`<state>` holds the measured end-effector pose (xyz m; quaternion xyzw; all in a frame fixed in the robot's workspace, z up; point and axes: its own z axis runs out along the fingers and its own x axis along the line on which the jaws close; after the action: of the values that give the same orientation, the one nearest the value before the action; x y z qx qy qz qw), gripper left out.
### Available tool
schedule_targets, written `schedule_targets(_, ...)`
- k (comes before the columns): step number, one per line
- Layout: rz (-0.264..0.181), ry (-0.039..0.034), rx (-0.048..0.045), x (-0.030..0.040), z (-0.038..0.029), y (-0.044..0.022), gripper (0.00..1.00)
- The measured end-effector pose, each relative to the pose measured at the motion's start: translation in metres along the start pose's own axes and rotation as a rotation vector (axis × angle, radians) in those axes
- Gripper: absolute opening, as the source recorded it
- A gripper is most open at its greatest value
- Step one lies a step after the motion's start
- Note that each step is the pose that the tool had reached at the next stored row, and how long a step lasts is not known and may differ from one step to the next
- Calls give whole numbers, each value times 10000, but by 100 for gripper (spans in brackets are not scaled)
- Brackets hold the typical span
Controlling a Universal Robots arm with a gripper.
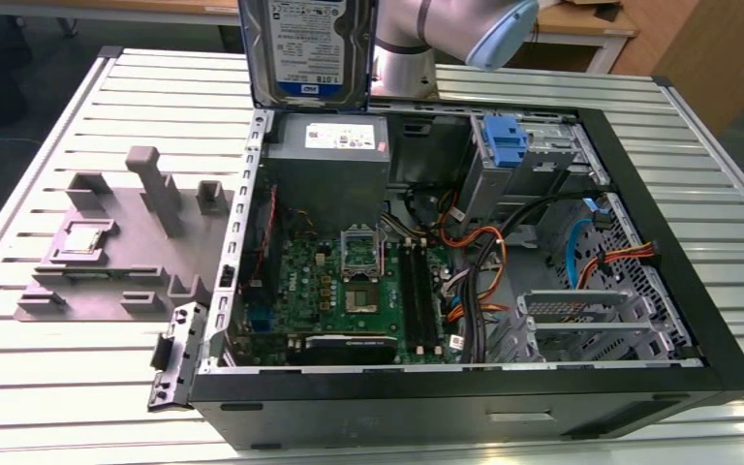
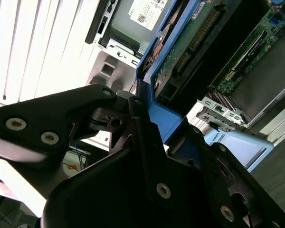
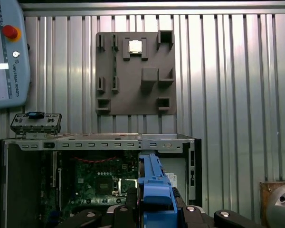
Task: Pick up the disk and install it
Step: 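Pick up the disk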
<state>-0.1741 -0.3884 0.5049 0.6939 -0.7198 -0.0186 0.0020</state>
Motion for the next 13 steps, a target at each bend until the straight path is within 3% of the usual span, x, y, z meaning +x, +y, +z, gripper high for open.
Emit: schedule_targets(13, -1, 1, -1, 2, -1, 0, 37)
